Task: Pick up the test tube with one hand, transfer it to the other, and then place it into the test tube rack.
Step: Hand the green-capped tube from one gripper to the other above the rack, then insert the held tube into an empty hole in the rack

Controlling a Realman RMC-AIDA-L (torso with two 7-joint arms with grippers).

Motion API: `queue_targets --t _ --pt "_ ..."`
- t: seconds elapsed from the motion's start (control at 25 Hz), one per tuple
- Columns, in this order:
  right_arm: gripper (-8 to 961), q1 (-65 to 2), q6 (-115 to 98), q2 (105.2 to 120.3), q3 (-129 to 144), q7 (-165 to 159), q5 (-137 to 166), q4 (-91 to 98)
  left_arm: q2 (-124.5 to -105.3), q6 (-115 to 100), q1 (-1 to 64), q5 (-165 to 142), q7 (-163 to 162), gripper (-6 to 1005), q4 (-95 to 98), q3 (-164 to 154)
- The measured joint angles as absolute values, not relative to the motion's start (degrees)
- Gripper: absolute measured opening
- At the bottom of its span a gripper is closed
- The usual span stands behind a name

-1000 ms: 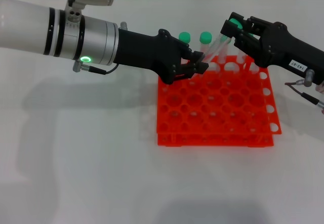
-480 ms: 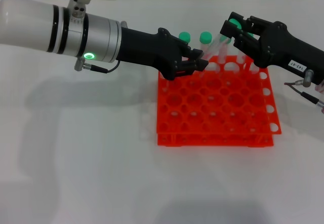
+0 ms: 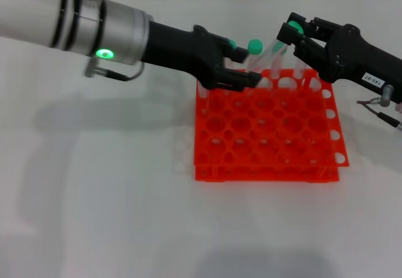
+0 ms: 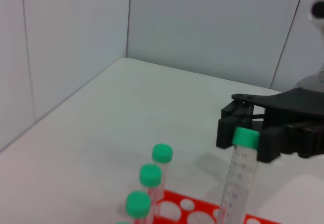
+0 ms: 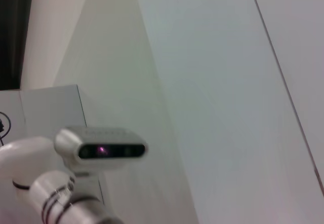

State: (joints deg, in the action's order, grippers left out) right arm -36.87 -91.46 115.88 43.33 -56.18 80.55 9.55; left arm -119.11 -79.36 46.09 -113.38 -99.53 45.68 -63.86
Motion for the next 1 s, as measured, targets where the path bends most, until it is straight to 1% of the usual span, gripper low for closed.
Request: queue_targets --t 0.04,0.08,0.2,0.32,0.4,0.44,0.56,0.68,0.8,1.0 --pt "272 -36.82 -91.43 115.81 43.44 -56.18 80.55 9.56 -119.10 -81.43 41.90 -113.28 -103.52 499 54.60 -65.25" --pt "273 -36.77 -91.39 115.75 43.50 -56.18 80.55 9.56 -119.09 -81.80 40.78 -113.20 -104.11 538 56.58 -65.23" --pt "274 -36.76 -91.21 115.60 43.67 -56.11 80.77 10.12 -119.26 -82.39 32.45 -110.61 -105.16 655 67.86 -65.30" --pt "276 -36.76 -91.09 115.46 43.87 -56.08 81.17 11.16 -119.35 -81.52 24.64 -105.17 -103.16 773 73.65 -65.30" --pt "277 -36.84 -90.69 115.33 44.53 -56.12 81.25 12.14 -119.36 -81.08 21.46 -102.53 -101.41 852 74.61 -65.25" --pt "277 -36.94 -90.27 115.32 45.25 -56.24 81.28 12.86 -119.38 -80.82 18.62 -100.40 -99.43 855 74.79 -65.12" --pt "278 -37.64 -88.56 115.31 47.92 -56.56 81.30 14.99 -119.45 -80.30 12.86 -96.39 -93.63 864 73.38 -64.86" --pt "280 -38.63 -86.31 115.30 50.45 -57.03 81.35 16.32 -119.48 -79.80 8.87 -92.35 -87.35 872 69.84 -64.94" --pt "281 -39.89 -83.59 115.24 53.60 -57.96 81.39 17.72 -119.49 -79.69 6.60 -89.01 -82.72 881 65.28 -64.14" --pt "283 -42.13 -80.33 115.30 57.59 -58.91 81.40 18.55 -119.49 -79.80 5.23 -86.56 -76.31 881 58.32 -61.52"
